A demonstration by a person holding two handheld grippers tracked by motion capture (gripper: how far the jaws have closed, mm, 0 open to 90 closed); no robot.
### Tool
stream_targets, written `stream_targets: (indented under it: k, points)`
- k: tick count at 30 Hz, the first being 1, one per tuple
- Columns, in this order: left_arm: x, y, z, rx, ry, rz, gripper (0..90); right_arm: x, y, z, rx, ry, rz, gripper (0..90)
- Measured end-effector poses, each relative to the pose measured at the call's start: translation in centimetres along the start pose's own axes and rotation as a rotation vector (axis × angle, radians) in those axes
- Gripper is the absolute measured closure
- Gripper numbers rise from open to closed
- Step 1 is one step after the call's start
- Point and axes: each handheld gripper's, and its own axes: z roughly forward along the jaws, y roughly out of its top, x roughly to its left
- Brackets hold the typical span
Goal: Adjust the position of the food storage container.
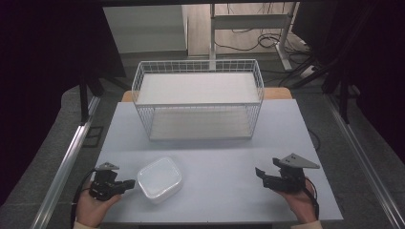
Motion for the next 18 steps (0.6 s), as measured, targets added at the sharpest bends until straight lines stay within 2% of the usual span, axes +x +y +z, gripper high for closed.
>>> stream_targets:
  k: [4,7,18]
  points:
    - [-0.3,0.4,0.4,0.009,-0.006,0.008,89.5,-0.1,0.0,0.0,0.000,0.000,0.005,22.8]
    - [-0.3,0.7,0.7,0.016,0.009,0.008,89.5,-0.3,0.0,-0.1,-0.003,-0.001,0.013,22.8]
    - [-0.5,1.7,1.3,0.017,-0.020,0.008,89.5,-0.3,0.1,-0.3,-0.010,-0.004,0.020,22.8]
